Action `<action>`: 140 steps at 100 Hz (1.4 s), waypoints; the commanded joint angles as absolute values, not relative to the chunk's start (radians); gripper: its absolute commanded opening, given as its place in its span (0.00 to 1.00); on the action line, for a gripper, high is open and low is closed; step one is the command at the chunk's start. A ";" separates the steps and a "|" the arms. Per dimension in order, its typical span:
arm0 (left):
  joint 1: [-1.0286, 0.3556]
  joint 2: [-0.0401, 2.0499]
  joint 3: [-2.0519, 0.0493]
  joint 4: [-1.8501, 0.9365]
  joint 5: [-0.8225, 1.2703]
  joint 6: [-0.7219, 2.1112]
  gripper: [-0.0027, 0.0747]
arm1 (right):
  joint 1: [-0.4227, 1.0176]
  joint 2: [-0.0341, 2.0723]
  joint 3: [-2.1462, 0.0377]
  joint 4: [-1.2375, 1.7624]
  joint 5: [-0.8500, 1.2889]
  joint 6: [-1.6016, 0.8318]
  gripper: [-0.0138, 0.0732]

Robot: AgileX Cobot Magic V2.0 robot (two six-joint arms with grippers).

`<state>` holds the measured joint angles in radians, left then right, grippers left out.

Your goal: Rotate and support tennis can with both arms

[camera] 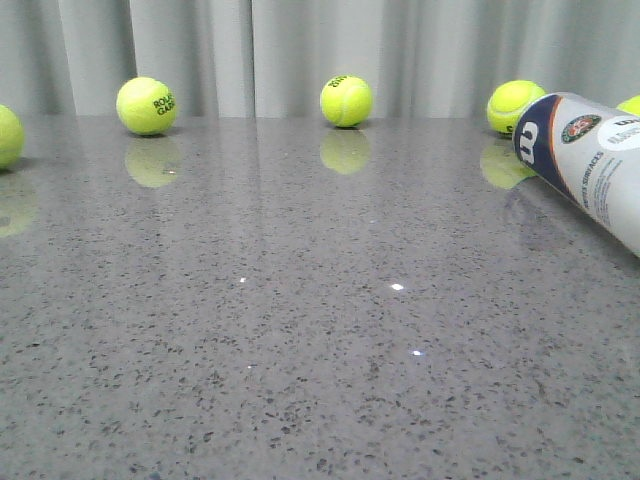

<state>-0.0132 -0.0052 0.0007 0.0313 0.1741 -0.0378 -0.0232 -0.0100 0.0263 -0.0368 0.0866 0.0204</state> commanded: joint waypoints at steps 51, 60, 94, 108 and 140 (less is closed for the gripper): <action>-0.015 -0.034 0.046 0.031 0.093 -0.047 0.01 | -0.020 -0.002 -0.132 -0.045 0.239 0.017 0.09; -0.015 -0.034 0.046 0.031 0.093 -0.047 0.01 | -0.020 0.031 -0.195 -0.062 0.349 0.015 0.09; -0.015 -0.034 0.046 0.031 0.093 -0.047 0.01 | -0.020 0.305 -0.440 -0.086 0.562 0.016 0.09; -0.015 -0.034 0.046 0.031 0.093 -0.047 0.01 | -0.020 0.429 -0.510 -0.068 0.552 0.017 0.09; -0.015 -0.034 0.046 0.031 0.093 -0.047 0.01 | -0.019 0.695 -0.674 0.008 0.630 0.016 0.24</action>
<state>-0.0132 -0.0052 0.0007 0.0313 0.1741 -0.0378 -0.0232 0.6243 -0.5903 -0.0111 0.6466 0.0204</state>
